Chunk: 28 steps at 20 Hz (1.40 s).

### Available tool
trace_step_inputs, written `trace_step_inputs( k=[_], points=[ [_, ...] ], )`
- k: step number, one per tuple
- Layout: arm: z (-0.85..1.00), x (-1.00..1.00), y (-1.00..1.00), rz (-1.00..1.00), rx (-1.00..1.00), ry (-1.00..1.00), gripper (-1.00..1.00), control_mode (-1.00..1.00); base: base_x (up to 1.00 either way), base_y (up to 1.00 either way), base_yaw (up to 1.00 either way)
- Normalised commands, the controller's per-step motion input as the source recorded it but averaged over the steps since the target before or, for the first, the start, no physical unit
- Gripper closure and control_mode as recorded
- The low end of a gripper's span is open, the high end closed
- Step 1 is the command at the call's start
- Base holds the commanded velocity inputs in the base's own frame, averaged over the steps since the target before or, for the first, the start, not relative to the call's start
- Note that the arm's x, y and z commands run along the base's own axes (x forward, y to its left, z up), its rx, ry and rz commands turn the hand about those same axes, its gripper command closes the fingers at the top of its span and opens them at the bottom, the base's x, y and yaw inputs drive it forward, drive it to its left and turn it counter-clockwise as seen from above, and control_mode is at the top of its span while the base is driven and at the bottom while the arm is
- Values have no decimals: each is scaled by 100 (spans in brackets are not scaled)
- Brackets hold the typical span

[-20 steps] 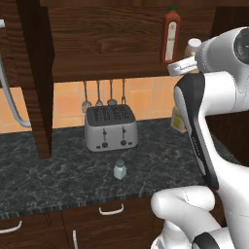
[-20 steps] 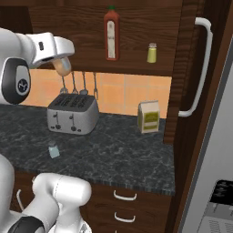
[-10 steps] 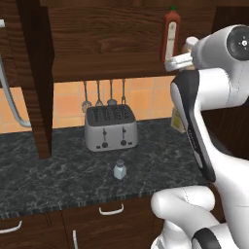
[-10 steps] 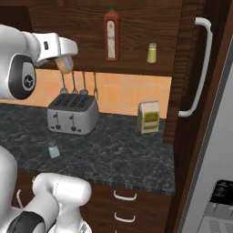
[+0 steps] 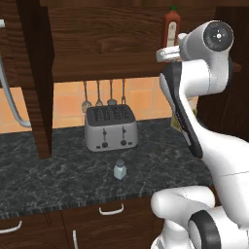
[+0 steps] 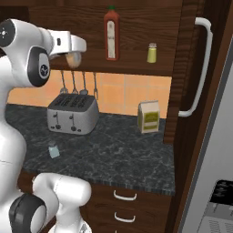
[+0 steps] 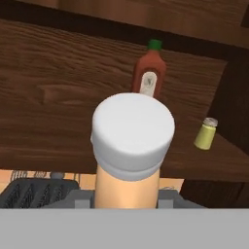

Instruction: Put the shaker and condiment bottle from the counter next to their counterparts in the cabinet.

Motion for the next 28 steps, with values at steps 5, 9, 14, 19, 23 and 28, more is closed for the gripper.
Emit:
trace_step_inputs(
  k=[5,9,14,19,23,28],
  points=[
    [0,43,0,-7,10,2,100,-100,0,0,0],
    [0,36,0,-2,15,9,100,-100,0,0,0],
    [0,39,0,0,13,11,100,-100,0,0,0],
    [-15,35,0,-5,0,-2,100,-100,0,0,0],
    [-27,36,0,-9,-1,-8,100,-100,0,0,0],
    [-34,36,0,-9,0,-11,100,-100,0,0,0]
  ],
)
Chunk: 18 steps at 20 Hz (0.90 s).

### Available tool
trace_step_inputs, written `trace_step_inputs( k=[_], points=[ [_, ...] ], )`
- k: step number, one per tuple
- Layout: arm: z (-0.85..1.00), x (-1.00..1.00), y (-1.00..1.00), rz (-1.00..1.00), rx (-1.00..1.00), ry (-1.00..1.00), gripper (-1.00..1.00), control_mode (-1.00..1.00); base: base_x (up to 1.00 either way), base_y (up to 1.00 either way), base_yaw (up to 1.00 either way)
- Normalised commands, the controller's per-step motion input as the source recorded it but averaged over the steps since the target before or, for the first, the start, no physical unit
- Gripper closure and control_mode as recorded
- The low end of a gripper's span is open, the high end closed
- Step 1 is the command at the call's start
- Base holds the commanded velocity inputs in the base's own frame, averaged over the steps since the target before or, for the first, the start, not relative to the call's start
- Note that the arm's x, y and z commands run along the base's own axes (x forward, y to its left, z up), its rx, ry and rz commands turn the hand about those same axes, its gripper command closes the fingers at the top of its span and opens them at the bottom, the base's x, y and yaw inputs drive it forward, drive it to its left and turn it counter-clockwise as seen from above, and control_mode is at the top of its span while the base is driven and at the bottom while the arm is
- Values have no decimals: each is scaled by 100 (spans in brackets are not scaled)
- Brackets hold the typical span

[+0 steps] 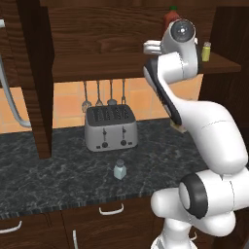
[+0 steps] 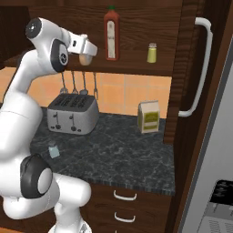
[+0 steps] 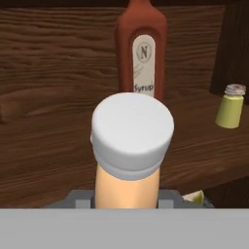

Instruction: Put the shaker and condiment bottle from the counter next to their counterparts in the cabinet.

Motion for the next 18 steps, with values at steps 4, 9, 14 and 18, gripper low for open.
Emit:
trace_step_inputs(
  k=[4,9,14,18],
  points=[
    [-12,34,0,-6,0,-3,100,-100,0,0,0],
    [0,42,0,-6,0,0,100,-100,0,0,0],
    [0,39,0,-3,0,0,100,-100,0,0,0],
    [0,37,0,-4,0,0,100,-100,0,0,0]
  ],
)
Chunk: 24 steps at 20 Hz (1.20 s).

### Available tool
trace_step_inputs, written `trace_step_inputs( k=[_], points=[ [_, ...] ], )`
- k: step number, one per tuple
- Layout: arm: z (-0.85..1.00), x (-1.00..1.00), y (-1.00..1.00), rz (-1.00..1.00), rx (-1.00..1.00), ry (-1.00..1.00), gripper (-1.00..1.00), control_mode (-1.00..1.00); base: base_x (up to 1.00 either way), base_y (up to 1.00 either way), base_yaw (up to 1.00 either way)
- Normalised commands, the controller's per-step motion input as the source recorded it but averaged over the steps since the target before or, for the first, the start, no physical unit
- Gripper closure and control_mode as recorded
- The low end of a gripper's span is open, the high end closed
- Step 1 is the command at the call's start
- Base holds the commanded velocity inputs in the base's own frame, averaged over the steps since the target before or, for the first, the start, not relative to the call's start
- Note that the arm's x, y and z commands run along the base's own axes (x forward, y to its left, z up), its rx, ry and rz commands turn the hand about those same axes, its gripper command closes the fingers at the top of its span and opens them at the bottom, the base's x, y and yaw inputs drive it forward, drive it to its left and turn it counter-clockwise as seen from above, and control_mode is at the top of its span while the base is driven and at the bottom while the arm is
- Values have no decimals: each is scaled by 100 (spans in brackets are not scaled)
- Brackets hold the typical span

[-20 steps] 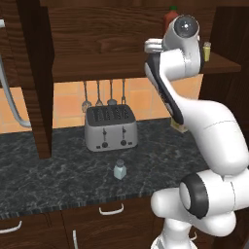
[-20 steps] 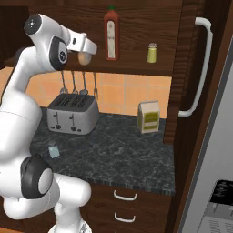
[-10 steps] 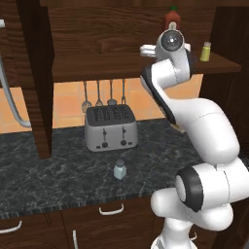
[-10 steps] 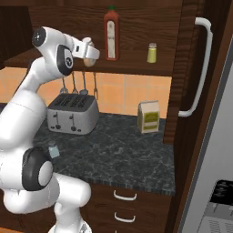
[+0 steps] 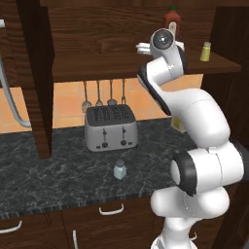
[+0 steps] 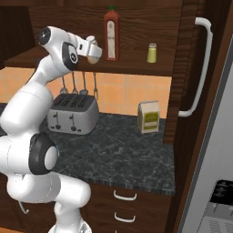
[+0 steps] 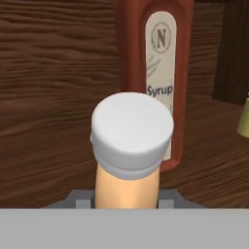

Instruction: Put the shaker and condiment bottle from the counter next to their counterparts in the cabinet.

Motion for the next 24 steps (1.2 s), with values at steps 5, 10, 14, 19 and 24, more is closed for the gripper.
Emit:
trace_step_inputs(
  k=[5,10,14,19,24],
  points=[
    [-2,40,0,-2,0,0,100,-100,0,0,0],
    [-12,31,0,-1,0,0,100,-100,0,0,0],
    [-26,21,0,0,0,0,100,-100,0,0,0],
    [-25,19,0,0,0,0,-100,-100,0,0,0],
    [-25,-2,0,0,0,0,-100,-100,0,0,0]
  ],
)
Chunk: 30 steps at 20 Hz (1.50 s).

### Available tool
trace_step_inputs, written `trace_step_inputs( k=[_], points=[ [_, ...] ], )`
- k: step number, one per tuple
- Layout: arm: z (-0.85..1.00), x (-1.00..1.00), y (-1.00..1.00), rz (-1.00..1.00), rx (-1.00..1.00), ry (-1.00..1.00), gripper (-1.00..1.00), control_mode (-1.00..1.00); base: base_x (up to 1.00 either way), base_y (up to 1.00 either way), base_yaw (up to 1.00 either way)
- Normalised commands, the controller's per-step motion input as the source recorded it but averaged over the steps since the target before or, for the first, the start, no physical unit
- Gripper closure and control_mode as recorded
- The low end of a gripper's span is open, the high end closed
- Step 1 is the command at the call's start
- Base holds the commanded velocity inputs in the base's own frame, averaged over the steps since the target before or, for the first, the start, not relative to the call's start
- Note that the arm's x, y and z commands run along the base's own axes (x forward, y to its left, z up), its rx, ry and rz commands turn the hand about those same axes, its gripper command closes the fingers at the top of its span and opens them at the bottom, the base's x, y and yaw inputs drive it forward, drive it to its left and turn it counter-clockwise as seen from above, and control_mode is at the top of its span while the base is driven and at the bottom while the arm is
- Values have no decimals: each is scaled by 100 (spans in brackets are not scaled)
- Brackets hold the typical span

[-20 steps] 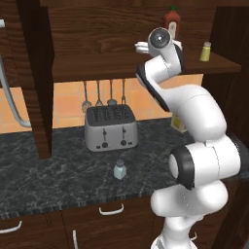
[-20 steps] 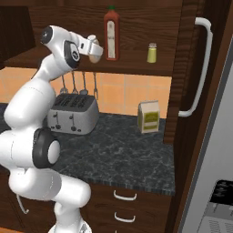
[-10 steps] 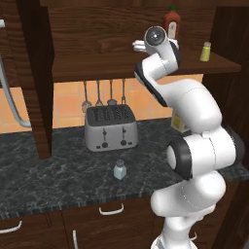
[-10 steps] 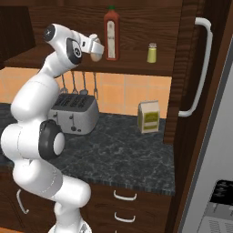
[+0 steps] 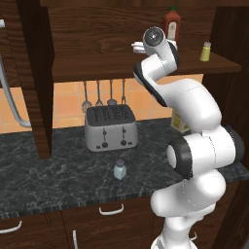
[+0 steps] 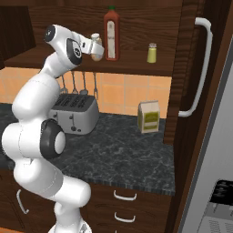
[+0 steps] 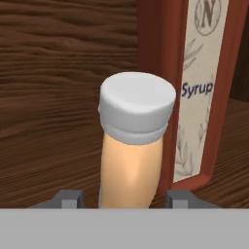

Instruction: Put the shaker and condiment bottle from the counter next to their counterparts in the cabinet.

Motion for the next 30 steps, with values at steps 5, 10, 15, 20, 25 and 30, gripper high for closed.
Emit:
trace_step_inputs(
  k=[5,10,15,20,25,30],
  points=[
    [-34,-39,7,-1,3,0,-100,-100,0,0,0],
    [-24,-67,30,-1,1,0,-100,-100,0,0,0],
    [-8,-75,30,-2,1,0,-100,-100,0,0,0],
    [0,-74,20,-3,2,0,-100,-100,0,0,0],
    [-14,-67,28,-4,1,3,-100,-100,0,0,0],
    [-49,-42,17,1,1,8,-100,-100,0,0,0]
  ],
)
